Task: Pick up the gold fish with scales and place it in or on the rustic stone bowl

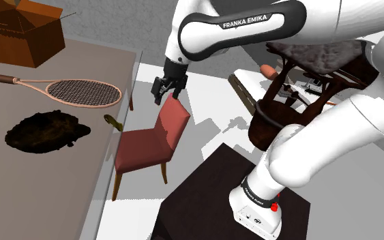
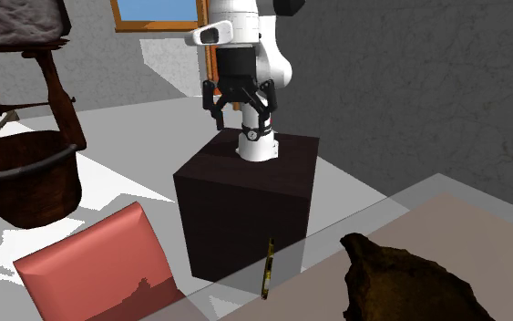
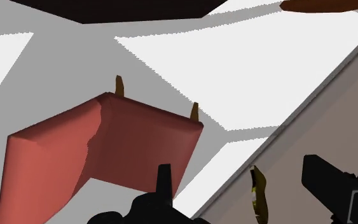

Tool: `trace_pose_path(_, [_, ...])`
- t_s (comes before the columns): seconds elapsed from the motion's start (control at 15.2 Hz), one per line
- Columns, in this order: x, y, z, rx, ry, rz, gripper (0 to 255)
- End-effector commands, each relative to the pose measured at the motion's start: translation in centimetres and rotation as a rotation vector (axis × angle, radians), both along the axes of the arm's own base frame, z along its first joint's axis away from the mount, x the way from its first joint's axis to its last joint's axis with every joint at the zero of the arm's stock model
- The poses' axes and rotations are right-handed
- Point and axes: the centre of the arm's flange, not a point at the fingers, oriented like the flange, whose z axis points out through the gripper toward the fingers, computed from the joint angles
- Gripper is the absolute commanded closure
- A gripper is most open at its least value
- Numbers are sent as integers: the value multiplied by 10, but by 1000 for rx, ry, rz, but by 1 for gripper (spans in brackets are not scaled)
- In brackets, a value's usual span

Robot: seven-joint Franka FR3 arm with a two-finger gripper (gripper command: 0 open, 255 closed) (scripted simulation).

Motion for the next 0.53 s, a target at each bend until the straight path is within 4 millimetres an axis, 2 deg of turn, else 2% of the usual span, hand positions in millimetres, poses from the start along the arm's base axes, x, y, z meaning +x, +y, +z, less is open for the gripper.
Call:
trace_pose_path(0.0, [15,14,-15,-1,-5,15,0])
trace_pose_path(0.46, [71,62,-70,-8,-17,64,0])
